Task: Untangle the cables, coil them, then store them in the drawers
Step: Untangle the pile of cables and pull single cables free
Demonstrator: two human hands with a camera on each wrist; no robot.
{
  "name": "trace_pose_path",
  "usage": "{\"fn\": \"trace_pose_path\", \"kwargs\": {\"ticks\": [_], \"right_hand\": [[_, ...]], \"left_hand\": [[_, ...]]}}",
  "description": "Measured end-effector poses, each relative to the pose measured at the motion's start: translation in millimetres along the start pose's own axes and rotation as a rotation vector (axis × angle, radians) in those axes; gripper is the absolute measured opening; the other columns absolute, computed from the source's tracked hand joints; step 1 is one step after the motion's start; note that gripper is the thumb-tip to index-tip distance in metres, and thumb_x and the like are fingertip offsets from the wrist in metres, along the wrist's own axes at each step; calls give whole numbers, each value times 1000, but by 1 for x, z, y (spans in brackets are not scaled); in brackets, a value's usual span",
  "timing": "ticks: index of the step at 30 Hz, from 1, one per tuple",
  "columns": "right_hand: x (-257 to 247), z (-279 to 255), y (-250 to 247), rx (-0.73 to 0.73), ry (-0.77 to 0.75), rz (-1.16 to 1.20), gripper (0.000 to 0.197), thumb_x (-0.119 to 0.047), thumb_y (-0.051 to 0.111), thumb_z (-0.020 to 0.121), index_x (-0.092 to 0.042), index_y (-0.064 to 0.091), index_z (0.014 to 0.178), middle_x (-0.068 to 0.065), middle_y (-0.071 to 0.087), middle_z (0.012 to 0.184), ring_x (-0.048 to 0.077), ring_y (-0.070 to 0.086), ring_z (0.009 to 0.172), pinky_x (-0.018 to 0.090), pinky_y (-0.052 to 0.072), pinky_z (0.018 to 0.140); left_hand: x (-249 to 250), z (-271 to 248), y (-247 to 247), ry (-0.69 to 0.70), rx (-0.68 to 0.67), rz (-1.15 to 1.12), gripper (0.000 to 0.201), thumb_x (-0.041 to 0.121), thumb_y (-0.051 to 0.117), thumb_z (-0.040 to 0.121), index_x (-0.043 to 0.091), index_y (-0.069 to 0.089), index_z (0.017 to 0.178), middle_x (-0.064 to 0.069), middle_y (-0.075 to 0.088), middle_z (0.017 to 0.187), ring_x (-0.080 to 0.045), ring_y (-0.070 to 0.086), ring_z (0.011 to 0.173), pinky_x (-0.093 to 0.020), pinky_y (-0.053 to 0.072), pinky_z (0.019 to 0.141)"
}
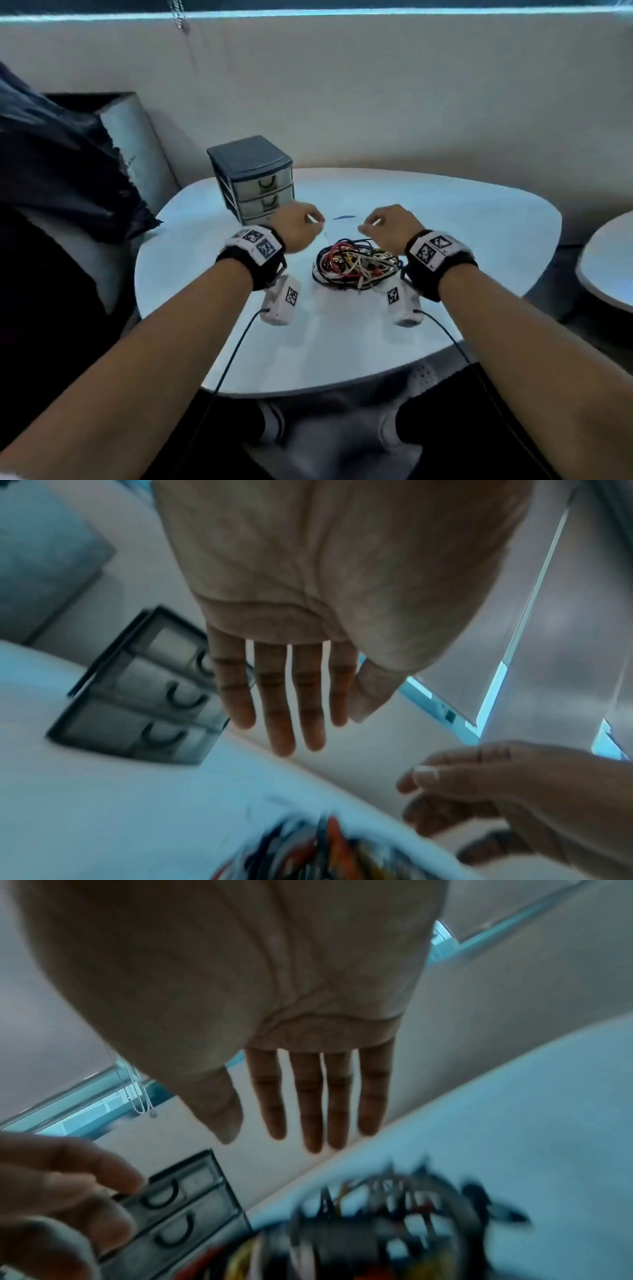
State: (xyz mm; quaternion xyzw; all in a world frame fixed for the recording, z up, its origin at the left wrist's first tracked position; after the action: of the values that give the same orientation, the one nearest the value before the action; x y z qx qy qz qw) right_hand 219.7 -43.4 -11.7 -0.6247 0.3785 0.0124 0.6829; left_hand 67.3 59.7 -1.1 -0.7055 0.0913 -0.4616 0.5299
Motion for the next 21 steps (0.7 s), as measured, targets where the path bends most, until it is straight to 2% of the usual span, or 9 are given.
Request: {"fn": "trace_pose_path", "kwargs": {"ticks": [2,4,7,9,11,13,15,18,21], "right_hand": [[20,-2,23,-30,60,-12,38,-48,56,94,-20,64,119,7,59,135,27,56,118,35,46,96],[39,-10,45,-30,56,-63,48,-55,49,95,-24,59,130,6,57,137,28,52,125,40,43,103],[52,-11,53,22,-6,67,61,-72,46,83,-35,58,130,-5,61,130,22,52,124,45,43,104],[55,-16,63,-7,-73,109,70,-77,49,74,-35,56,131,-10,59,127,18,48,123,35,39,105],[55,-22,69,-9,-132,61,78,-74,54,70,-32,52,135,-9,55,128,18,43,123,26,32,99],[55,-26,67,22,-161,93,72,-62,66,73,-31,51,136,-10,53,129,17,40,122,23,31,95],[54,-32,66,44,-182,157,64,-48,75,76,-32,52,134,-13,53,129,16,41,122,25,34,98],[49,-48,68,62,-203,208,58,-40,80,75,-33,57,128,-14,55,128,12,43,120,25,36,99],[46,-66,70,86,-201,282,46,-35,81,75,-35,64,118,-16,56,129,10,47,121,24,37,100]], "left_hand": [[-20,-8,35,-15,-69,62,27,34,54,99,22,62,122,-3,69,117,-16,60,92,-24,44,81],[-46,-24,74,-56,-126,69,40,43,50,99,27,49,136,1,64,127,-18,62,101,-30,47,88],[-72,-25,88,-180,-26,-169,56,55,45,98,30,36,147,8,55,130,-17,61,108,-36,47,96],[-80,-26,96,-288,4,-413,65,67,46,91,28,43,144,9,57,128,-16,61,103,-33,47,91],[-83,-24,106,-373,34,-588,82,84,46,77,28,53,136,0,65,126,-21,63,98,-38,49,88],[-83,-23,112,-421,84,-645,91,87,46,68,27,55,135,1,64,124,-21,62,108,-40,49,95],[-79,-27,112,-453,135,-695,90,87,51,67,26,57,132,3,63,122,-17,63,110,-42,50,99],[-70,-38,113,-406,180,-730,64,79,63,66,25,68,99,4,73,97,-16,72,89,-48,58,84],[-79,-56,113,-485,180,-722,74,86,66,54,28,58,99,7,70,99,-13,70,92,-49,58,84]]}}
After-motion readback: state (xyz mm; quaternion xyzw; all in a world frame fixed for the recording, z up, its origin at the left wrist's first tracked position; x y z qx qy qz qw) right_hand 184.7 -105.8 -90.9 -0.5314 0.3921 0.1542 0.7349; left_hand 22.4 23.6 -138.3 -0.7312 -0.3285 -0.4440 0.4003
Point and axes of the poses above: each hand's wrist, its own z-axis towards the middle knuckle, its own y-axis out of the palm, x = y × z, the point moved 9 cm from there along z, towards the middle knuckle
